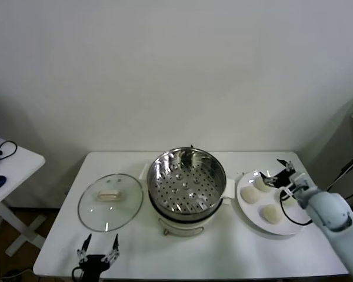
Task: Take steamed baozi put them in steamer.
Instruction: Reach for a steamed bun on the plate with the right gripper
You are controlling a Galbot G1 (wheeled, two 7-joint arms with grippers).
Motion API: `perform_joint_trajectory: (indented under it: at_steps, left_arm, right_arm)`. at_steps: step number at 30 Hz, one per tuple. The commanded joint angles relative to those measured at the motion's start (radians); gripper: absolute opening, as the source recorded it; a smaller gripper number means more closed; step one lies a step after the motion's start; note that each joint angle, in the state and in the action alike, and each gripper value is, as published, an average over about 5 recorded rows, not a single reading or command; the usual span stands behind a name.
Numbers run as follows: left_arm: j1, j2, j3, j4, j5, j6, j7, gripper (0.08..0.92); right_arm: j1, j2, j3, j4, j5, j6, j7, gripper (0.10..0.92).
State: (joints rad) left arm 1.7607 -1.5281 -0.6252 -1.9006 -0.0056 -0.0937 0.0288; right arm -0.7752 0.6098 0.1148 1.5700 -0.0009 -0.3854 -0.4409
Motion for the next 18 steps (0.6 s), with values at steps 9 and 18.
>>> perform_joint_trajectory:
  at_steps: [9, 18]
  left_arm:
    - [0.006, -0.003, 0.048, 0.009, 0.044, -0.013, 0.001, 0.823]
    - [0.01, -0.003, 0.031, 0.003, 0.042, -0.018, 0.002, 0.823]
  right_arm:
    - [0.782, -0.043, -0.768, -0.411, -0.232, 0.225, -0.565, 0.823]
    - [1.036, 0.174, -1.039, -0.694, -0.126, 0.333, -0.699, 0.823]
